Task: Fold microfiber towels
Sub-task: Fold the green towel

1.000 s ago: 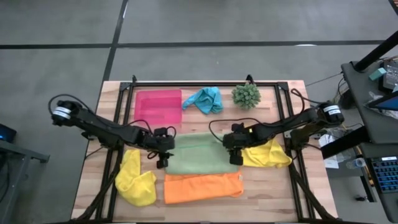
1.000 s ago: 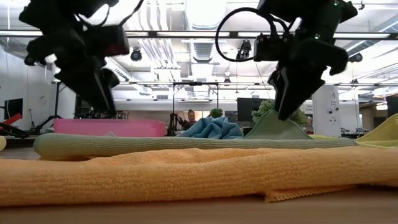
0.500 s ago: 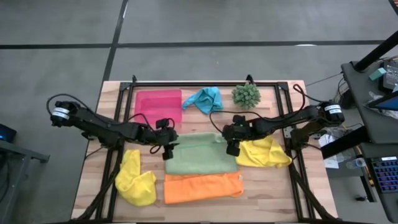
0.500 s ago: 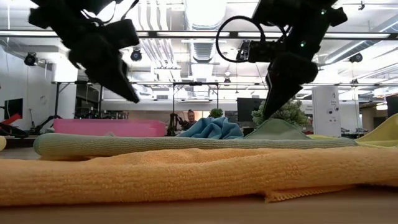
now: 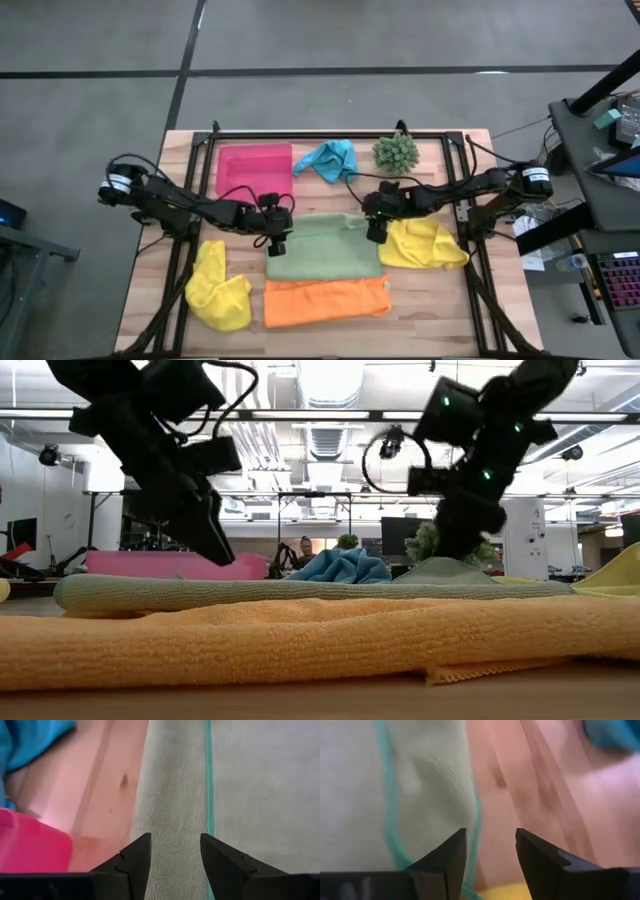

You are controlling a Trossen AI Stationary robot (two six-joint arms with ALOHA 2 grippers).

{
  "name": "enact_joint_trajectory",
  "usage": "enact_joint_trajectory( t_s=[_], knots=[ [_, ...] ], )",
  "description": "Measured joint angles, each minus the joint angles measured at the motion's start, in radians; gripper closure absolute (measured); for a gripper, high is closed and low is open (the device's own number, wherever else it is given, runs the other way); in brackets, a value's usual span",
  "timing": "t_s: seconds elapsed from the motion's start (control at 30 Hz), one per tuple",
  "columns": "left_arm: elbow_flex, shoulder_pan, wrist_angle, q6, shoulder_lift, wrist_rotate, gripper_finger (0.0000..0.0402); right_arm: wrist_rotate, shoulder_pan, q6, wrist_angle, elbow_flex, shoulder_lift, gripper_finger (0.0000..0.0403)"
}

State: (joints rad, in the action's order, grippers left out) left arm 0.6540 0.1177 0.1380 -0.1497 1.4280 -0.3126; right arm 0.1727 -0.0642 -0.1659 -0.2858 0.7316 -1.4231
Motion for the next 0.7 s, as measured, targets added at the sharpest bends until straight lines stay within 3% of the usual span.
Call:
enact_joint_trajectory(
  t_s=[0.17,0.33,0.43,0.6,0.7],
  knots=[
    [0.001,0.000,0.003,0.000,0.042,0.001,0.0246,-0.108,-0.027,0.003,0.041,-0.075,0.000,0.0251],
    [0.004,-0.001,0.002,-0.001,0.068,0.027,0.0258,-0.129,-0.035,0.015,0.073,-0.102,0.002,0.0262],
    [0.004,-0.001,0.004,-0.002,0.087,0.041,0.0291,-0.167,-0.035,0.047,0.126,-0.110,-0.001,0.0275],
    [0.004,-0.001,0.007,-0.003,0.107,0.093,0.0380,-0.195,-0.035,0.067,0.179,-0.113,-0.034,0.0324],
    [0.004,-0.001,0.011,-0.001,0.106,0.094,0.0395,-0.187,-0.034,0.106,0.188,-0.110,-0.055,0.0369]
  ],
)
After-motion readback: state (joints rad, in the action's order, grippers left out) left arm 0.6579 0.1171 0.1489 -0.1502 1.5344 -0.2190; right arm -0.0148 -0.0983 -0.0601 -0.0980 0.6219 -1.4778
